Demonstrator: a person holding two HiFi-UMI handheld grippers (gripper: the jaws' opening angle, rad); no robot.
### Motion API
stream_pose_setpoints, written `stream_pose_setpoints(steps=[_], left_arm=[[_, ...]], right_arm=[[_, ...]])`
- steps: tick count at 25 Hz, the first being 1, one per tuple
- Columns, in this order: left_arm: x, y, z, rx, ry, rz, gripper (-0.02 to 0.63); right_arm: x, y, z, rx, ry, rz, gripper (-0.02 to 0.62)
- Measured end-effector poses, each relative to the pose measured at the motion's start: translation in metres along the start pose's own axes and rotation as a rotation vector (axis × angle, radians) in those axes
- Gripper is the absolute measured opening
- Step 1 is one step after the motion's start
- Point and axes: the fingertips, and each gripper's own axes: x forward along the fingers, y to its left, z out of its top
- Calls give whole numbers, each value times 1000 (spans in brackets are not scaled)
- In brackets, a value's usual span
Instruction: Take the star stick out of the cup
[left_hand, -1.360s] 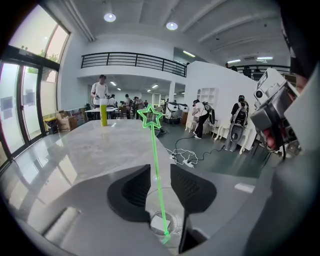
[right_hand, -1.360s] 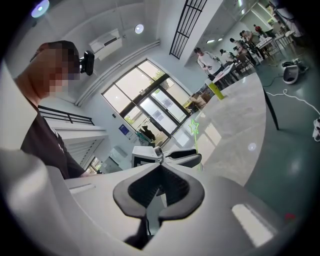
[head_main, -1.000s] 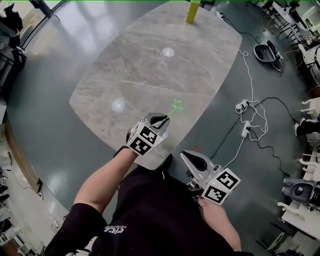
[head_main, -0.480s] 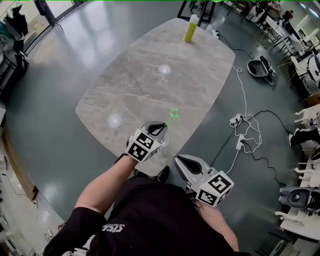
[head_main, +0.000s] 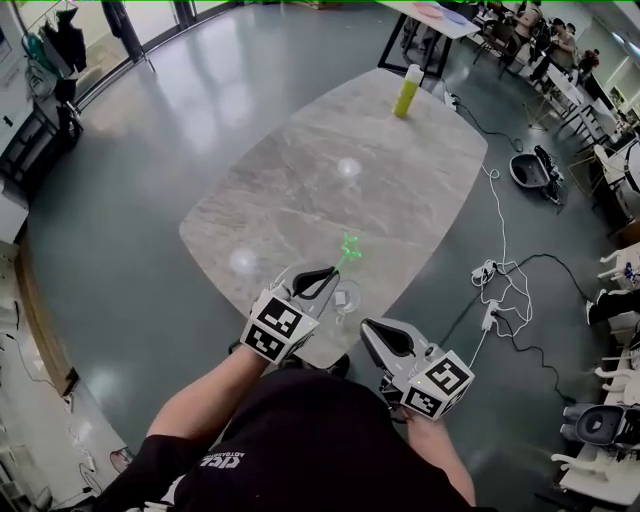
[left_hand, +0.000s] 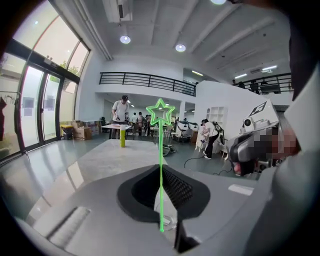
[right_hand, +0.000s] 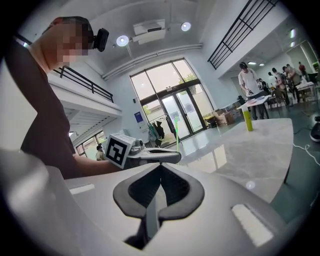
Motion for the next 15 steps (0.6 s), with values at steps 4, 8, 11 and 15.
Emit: stream_pose_setpoints(steps=[4,8,11,15], left_arm=[[-27,9,-4,-40,-17,38,15],[-43,17,-22,-76,0,69,15],[-45,27,-46,-143,27,86,15],[-37,38,-70,-178,65,97,15]], right_arm=[[12,6,5,20,-5,24,14],[20,14,4,27,9,39,14],[26,17,-3,50,31,42,14],[27,15,-12,101,60,35,14]])
